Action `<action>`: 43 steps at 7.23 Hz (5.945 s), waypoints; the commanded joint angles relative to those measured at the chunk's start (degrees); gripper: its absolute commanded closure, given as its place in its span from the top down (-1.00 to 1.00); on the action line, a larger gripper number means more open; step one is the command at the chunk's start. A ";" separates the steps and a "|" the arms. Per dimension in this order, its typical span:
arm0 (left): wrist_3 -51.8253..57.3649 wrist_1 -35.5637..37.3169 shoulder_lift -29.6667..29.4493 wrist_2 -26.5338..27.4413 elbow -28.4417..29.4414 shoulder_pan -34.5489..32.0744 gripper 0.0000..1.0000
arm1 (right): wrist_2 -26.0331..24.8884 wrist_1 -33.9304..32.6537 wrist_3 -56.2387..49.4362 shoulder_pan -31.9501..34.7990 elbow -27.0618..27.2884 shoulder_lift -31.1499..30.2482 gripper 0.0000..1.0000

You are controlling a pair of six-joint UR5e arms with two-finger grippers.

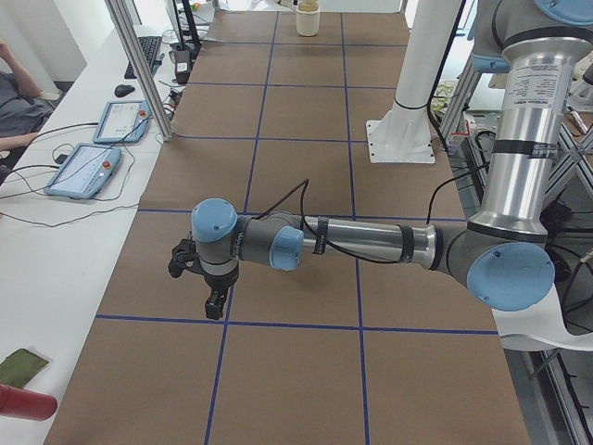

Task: Left arm hands cup to right arm to dump lemon

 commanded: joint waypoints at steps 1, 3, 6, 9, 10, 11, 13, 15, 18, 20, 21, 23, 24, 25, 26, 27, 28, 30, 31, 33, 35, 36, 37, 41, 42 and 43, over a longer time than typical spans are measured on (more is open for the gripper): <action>0.00 0.00 0.04 0.07 -0.11 -0.01 1.00 | 3.67 0.61 0.18 -0.07 0.19 0.05 1.00; 0.00 0.00 0.31 0.15 -0.02 0.08 1.00 | 3.41 0.52 0.10 -0.24 -0.07 0.05 1.00; -0.17 0.09 0.30 0.07 -0.02 0.08 1.00 | 3.50 0.52 0.10 -0.24 0.02 0.05 1.00; -0.09 0.09 0.48 -0.28 -0.20 -0.18 1.00 | 3.50 0.52 0.10 -0.24 -0.33 0.05 1.00; -0.09 0.09 1.87 -0.20 -1.41 -0.27 1.00 | 3.59 0.44 0.10 -0.24 -0.33 0.05 1.00; -0.09 0.18 2.06 -0.20 -1.77 -0.36 1.00 | 3.59 0.43 0.18 -0.24 -0.42 0.05 1.00; -0.17 0.26 2.15 -0.28 -1.78 -0.36 1.00 | 3.33 0.26 0.10 -0.59 -0.60 0.75 1.00; -0.17 0.26 2.32 -0.29 -1.78 -0.36 1.00 | 3.32 0.34 0.10 -0.68 -3.93 3.04 1.00; -0.17 0.26 2.33 -0.20 -1.78 -0.27 1.00 | 3.59 0.43 0.10 -0.68 -3.94 3.04 1.00; -0.17 0.26 2.33 -0.11 -1.78 -0.27 1.00 | 3.59 0.43 0.10 -0.68 -3.94 3.04 1.00; -0.17 0.26 2.33 -0.02 -1.78 -0.27 1.00 | 3.67 0.43 0.10 -0.68 -3.94 3.04 1.00; -0.17 0.35 2.41 -0.02 -1.87 -0.36 1.00 | 3.59 0.43 0.18 -0.68 -3.94 3.04 1.00; -0.26 0.35 3.20 -0.20 -3.17 -0.53 1.00 | 3.59 0.43 0.18 -0.68 -3.94 3.04 1.00; -0.26 0.35 5.81 -0.11 -5.53 -0.45 1.00 | 3.67 0.43 0.18 -0.68 -3.85 3.04 1.00; -0.26 0.44 6.02 -0.20 -5.91 -0.53 1.00 | 3.68 0.52 0.18 -0.68 -3.85 3.04 1.00; -0.26 0.44 6.10 -0.20 -5.74 -0.45 1.00 | 3.68 0.52 0.18 -0.68 -3.85 3.04 1.00; -0.26 0.44 6.19 -0.20 -5.73 -0.44 1.00 | 3.68 0.52 0.18 -0.68 -3.85 3.04 1.00; -0.26 0.53 6.11 -0.20 -5.30 -0.44 1.00 | 3.68 0.52 0.18 -0.68 -3.85 3.04 1.00; -0.26 0.53 6.11 -0.11 -5.21 -0.44 1.00 | 3.68 0.52 0.18 -0.68 -3.85 3.04 1.00; -0.26 0.53 6.11 -0.11 -5.21 -0.44 1.00 | 3.68 0.52 0.18 -0.68 -3.85 3.04 1.00; -0.26 0.53 6.11 -0.02 -5.12 -0.44 1.00 | 3.68 0.52 0.18 -0.68 -3.85 3.04 1.00; -0.26 0.53 6.11 -0.02 -5.12 -0.36 1.00 | 3.68 0.52 0.18 -0.68 -3.94 3.04 1.00; -0.26 0.53 6.11 0.06 -5.12 -0.36 1.00 | 3.68 0.44 0.18 -0.68 -3.94 3.04 1.00; -0.26 0.53 6.11 0.07 -5.12 -0.36 1.00 | 3.68 0.43 0.18 -0.68 -3.85 3.04 1.00; -0.26 0.53 6.11 0.07 -5.12 -0.36 1.00 | 3.68 0.43 0.18 -0.68 -3.94 3.04 1.00; -0.26 0.53 6.11 0.07 -5.03 -0.36 1.00 | 3.59 0.43 0.18 -0.68 -3.94 3.04 1.00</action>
